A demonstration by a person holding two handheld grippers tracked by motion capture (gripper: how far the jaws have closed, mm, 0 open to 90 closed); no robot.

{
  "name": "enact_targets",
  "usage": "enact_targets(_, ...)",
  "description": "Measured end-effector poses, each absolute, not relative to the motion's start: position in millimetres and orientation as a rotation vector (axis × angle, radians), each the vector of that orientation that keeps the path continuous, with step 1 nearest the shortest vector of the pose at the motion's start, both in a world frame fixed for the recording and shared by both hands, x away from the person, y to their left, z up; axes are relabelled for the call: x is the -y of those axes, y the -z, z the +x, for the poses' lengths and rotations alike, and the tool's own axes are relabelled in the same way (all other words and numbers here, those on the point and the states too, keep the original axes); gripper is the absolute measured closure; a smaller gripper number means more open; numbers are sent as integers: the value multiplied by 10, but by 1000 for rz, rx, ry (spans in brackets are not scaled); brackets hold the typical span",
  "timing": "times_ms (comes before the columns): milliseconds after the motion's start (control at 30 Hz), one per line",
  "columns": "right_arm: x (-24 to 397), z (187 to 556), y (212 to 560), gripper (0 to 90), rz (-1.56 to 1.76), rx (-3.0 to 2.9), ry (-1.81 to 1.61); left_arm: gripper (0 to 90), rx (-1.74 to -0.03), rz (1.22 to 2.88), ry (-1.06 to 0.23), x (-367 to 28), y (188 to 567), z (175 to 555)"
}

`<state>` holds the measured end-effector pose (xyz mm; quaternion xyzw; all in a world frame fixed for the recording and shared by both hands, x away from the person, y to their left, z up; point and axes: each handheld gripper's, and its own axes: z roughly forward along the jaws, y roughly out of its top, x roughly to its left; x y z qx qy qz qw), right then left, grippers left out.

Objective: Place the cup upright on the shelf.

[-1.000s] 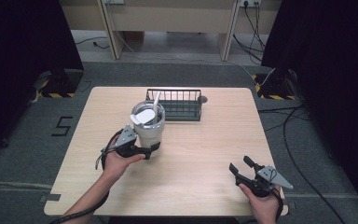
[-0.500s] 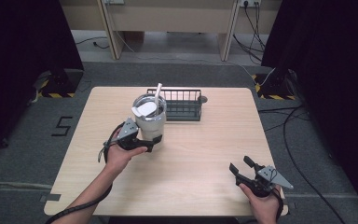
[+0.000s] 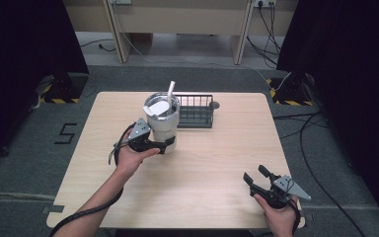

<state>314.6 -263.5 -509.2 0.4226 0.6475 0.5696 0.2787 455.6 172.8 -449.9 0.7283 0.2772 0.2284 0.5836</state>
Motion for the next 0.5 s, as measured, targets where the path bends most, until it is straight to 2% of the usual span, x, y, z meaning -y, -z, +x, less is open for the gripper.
enact_targets(500, 2632, 3152, 5097, 305, 1129, -1743, -1524, 107, -638, 1701, -562, -1690, 4285, 4731)
